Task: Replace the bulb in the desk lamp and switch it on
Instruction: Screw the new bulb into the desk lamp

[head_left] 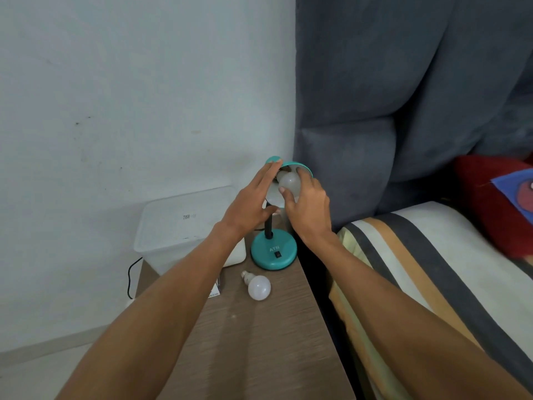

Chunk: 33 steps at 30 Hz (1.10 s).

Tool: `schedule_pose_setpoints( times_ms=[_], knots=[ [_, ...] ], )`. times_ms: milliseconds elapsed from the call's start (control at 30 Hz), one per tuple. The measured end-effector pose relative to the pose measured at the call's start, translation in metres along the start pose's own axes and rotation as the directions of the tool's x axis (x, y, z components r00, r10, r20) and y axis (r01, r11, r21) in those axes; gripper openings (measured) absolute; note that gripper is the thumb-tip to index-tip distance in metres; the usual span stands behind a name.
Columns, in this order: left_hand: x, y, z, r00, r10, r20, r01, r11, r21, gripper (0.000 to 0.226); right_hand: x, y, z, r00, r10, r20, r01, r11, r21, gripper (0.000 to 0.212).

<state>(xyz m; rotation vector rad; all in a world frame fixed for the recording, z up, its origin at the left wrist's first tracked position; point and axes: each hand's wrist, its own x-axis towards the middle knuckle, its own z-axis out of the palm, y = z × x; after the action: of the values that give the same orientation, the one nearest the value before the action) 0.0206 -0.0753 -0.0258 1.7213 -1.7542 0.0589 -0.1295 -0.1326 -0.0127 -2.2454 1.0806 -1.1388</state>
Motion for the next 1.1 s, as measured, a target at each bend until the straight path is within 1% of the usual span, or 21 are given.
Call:
schedule_pose_setpoints(
  times_ms=[133,267,333,433,467,533,600,667,767,800,833,900,933,967,1000,1100],
  knots=[
    [0.001,-0.001,-0.001,1.0,0.0,0.002,0.0,1.0,0.003,0.101,0.0,-0.006,-0.003,1.0,0.016,0.005,-0.016,0.999,0.048,0.043],
    [0.001,0.0,0.001,1.0,-0.003,0.002,0.003,1.0,-0.002,0.1,-0.001,-0.004,-0.001,0.997,0.022,0.07,-0.024,0.999,0.028,0.059],
    [0.001,0.0,0.002,1.0,0.003,0.005,-0.003,1.0,-0.005,0.1,-0.001,-0.003,0.0,0.994,0.083,0.078,-0.084,0.996,0.018,0.057],
    [0.0,-0.002,0.003,1.0,0.006,-0.011,-0.006,1.0,0.001,0.097,0.003,-0.005,0.0,0.975,0.217,0.047,-0.219,0.975,0.039,0.054],
    [0.001,-0.002,0.002,1.0,0.008,-0.013,-0.008,1.0,0.002,0.096,0.004,-0.006,0.0,0.972,0.23,0.039,-0.231,0.972,0.037,0.055],
    [0.001,-0.001,0.002,1.0,0.013,-0.009,-0.013,1.0,0.005,0.097,0.002,-0.008,0.0,0.981,0.192,0.012,-0.192,0.981,0.021,0.055],
    [0.001,0.0,0.002,1.0,0.01,0.001,-0.01,1.0,0.009,0.099,-0.001,-0.011,0.001,0.995,0.104,-0.008,-0.104,0.994,0.02,0.05],
    [0.0,0.0,0.003,1.0,0.004,0.003,-0.004,1.0,0.012,0.1,-0.003,-0.01,0.004,1.0,0.024,0.008,-0.024,1.0,-0.007,0.046],
    [0.0,-0.001,0.001,1.0,0.004,-0.002,-0.004,1.0,0.009,0.1,-0.003,-0.006,0.007,0.998,-0.011,0.059,0.015,0.998,-0.056,0.059],
    [0.0,-0.001,0.001,1.0,0.004,0.0,-0.004,1.0,0.008,0.1,-0.003,-0.005,0.007,0.998,0.011,0.065,-0.008,0.999,-0.044,0.059],
    [-0.001,-0.001,0.001,1.0,0.005,0.0,-0.005,1.0,0.006,0.1,-0.002,-0.005,0.006,0.996,0.065,0.058,-0.064,0.998,-0.013,0.056],
    [-0.001,0.0,0.001,1.0,0.007,-0.008,-0.007,1.0,0.003,0.098,0.002,-0.006,0.004,0.973,0.227,0.043,-0.229,0.972,0.059,0.053],
    [-0.001,0.0,0.001,1.0,0.008,-0.012,-0.008,1.0,0.005,0.097,0.003,-0.007,0.003,0.961,0.275,0.039,-0.277,0.958,0.073,0.054],
    [-0.001,0.0,0.0,1.0,0.01,-0.014,-0.01,1.0,0.007,0.096,0.003,-0.008,0.003,0.961,0.276,0.024,-0.277,0.958,0.069,0.055],
    [-0.001,0.001,0.0,1.0,0.011,-0.013,-0.011,1.0,0.009,0.097,0.002,-0.009,0.003,0.97,0.244,0.002,-0.244,0.968,0.057,0.055],
    [-0.001,0.001,0.0,1.0,0.01,0.0,-0.01,1.0,0.012,0.1,-0.003,-0.01,0.005,0.994,0.106,-0.039,-0.103,0.993,0.065,0.046]
  ],
)
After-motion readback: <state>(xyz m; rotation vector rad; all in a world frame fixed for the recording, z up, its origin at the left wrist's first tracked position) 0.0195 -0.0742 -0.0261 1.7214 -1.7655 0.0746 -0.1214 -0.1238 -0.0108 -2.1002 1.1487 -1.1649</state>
